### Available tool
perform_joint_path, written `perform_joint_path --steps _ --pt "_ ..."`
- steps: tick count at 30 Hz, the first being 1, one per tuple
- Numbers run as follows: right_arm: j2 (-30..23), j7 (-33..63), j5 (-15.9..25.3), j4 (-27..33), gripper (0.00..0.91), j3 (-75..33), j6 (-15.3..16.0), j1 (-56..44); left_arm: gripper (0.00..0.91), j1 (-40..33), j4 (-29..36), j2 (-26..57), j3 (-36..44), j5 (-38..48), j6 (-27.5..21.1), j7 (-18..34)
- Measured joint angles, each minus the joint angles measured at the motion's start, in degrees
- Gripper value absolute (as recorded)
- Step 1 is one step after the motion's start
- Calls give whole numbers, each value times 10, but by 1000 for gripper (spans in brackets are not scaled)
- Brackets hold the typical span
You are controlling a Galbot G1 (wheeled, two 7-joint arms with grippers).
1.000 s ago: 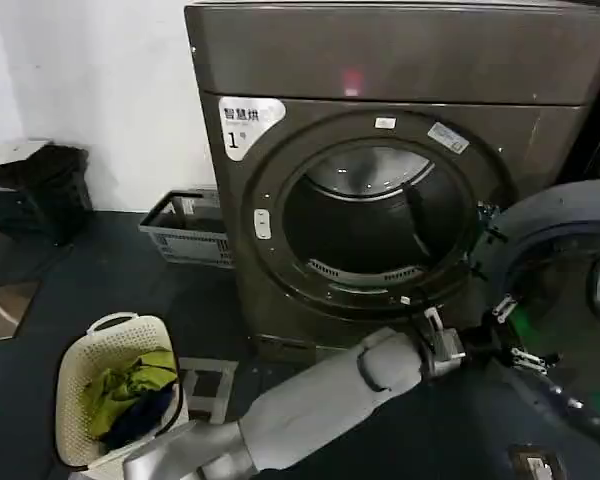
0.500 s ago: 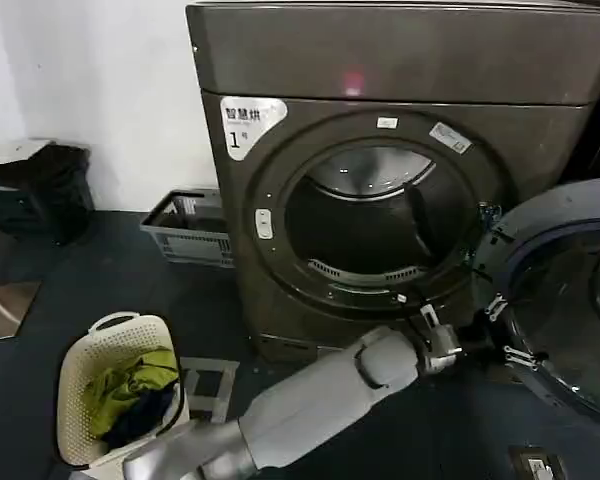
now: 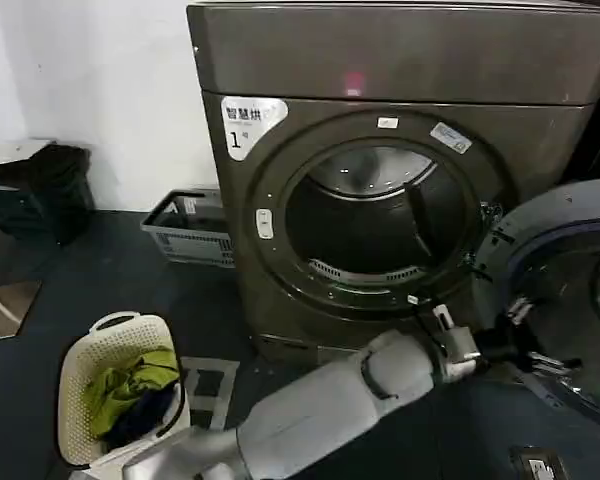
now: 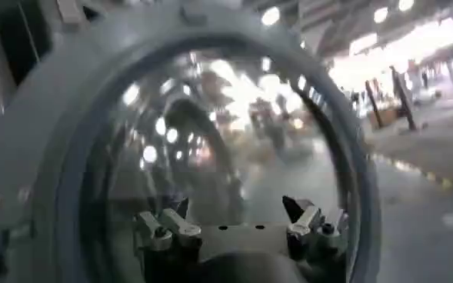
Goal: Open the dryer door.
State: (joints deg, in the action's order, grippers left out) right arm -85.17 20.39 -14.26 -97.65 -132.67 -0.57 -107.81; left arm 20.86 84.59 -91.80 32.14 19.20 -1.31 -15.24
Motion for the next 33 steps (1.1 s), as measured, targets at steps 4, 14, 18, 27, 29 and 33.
perform_joint_path --steps 4,14,18,27,29,33 --pt "9 -2 8 30 907 -7 -14 -14 907 14 69 69 -8 2 -36 31" --pt "42 -4 80 93 907 -28 5 -25 907 102 250 248 -74 13 -158 103" --pt "55 -4 104 111 907 -33 18 -24 907 157 309 316 -143 59 -194 137" --pt "89 -7 104 156 907 -37 31 -26 907 306 396 464 -338 180 -221 220" --pt "96 -9 93 159 907 -33 31 -25 907 334 402 492 -376 196 -227 236" --pt "103 -15 72 161 907 -22 28 -19 907 388 417 541 -448 251 -261 271"
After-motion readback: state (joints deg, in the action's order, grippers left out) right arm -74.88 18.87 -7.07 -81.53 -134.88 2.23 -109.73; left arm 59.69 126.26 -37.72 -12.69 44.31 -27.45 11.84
